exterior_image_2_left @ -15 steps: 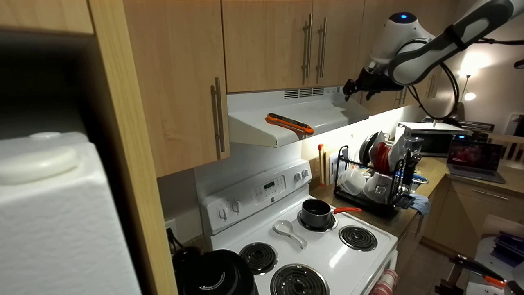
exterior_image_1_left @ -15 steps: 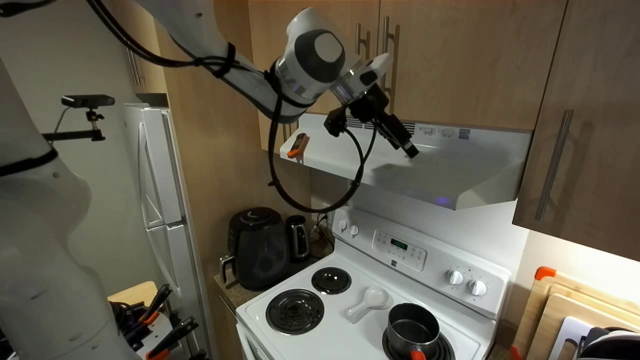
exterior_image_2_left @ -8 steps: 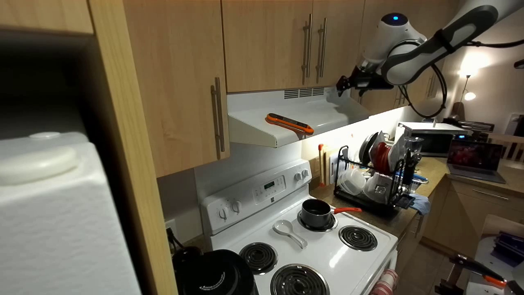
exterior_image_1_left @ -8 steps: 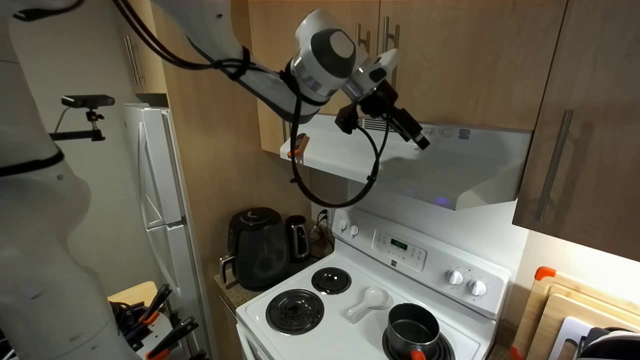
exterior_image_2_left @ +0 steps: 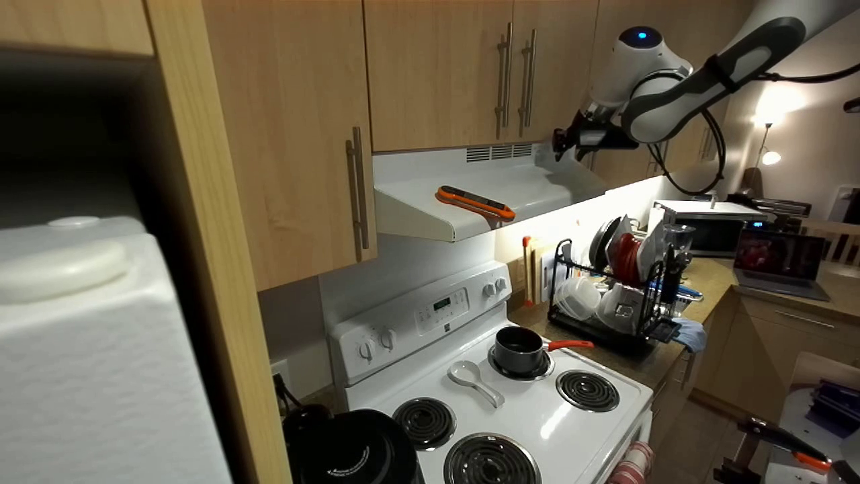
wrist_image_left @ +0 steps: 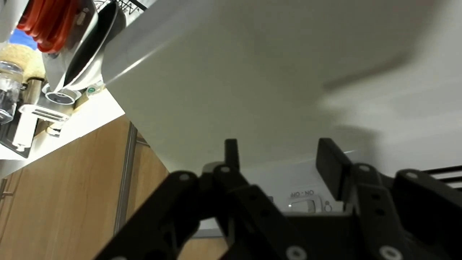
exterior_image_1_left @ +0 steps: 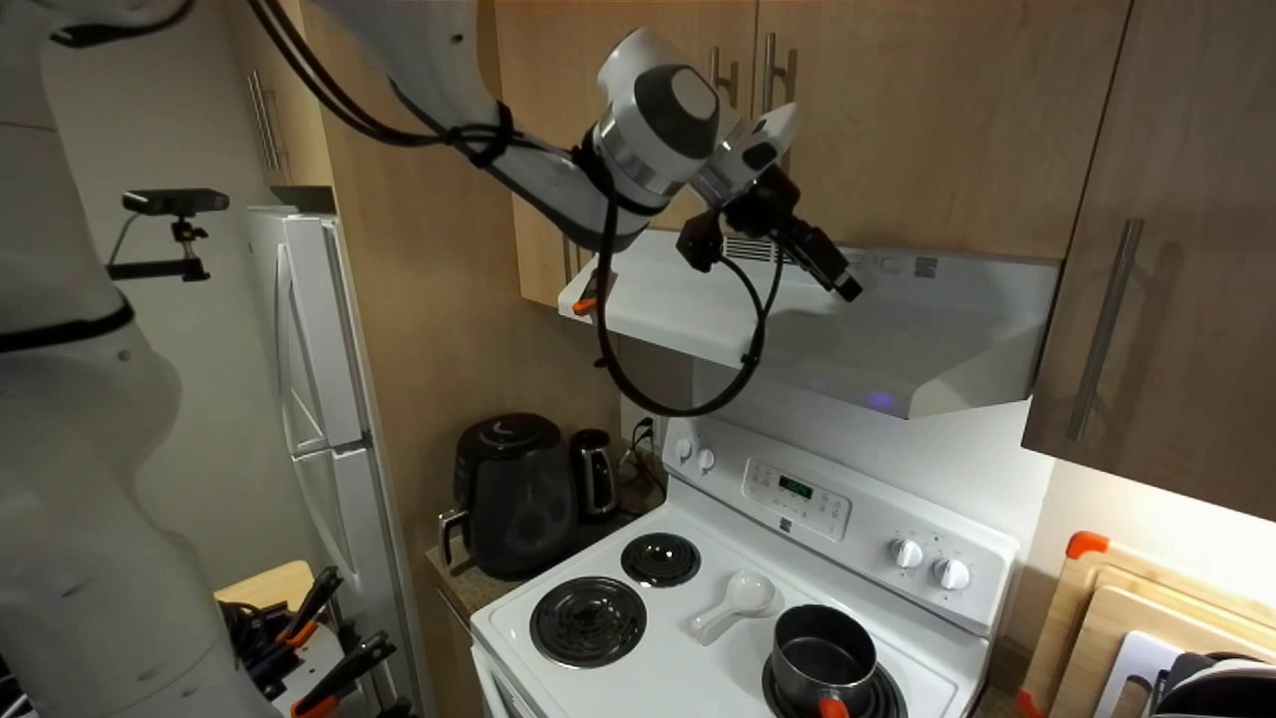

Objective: Turn off the light of the oven filter

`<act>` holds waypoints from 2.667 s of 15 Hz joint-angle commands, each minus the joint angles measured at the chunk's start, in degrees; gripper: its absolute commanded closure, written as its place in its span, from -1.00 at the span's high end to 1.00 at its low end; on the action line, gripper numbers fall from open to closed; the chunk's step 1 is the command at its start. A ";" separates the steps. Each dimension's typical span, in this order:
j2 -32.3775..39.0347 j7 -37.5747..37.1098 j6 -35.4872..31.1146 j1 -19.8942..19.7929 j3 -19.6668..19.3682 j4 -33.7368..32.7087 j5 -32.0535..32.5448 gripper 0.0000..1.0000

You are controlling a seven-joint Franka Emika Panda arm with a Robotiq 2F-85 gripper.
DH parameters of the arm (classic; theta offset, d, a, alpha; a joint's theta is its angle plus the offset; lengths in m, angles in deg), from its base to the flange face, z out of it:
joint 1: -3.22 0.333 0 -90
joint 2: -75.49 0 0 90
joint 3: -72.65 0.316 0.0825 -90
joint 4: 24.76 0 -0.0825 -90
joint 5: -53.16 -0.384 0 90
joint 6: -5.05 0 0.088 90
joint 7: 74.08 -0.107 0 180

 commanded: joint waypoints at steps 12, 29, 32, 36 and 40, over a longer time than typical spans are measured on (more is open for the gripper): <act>-3.85 -4.39 -1.97 -0.52 -2.66 4.34 6.18 -1.00; -7.73 -7.73 -3.52 -0.46 -1.86 7.42 11.86 -1.00; -7.42 -9.51 -4.15 -0.43 -1.70 6.81 13.93 -1.00; -6.80 -12.45 -5.53 -0.49 -1.57 5.80 16.74 -1.00; -6.18 -14.96 -5.75 -0.44 -1.63 4.83 18.09 -1.00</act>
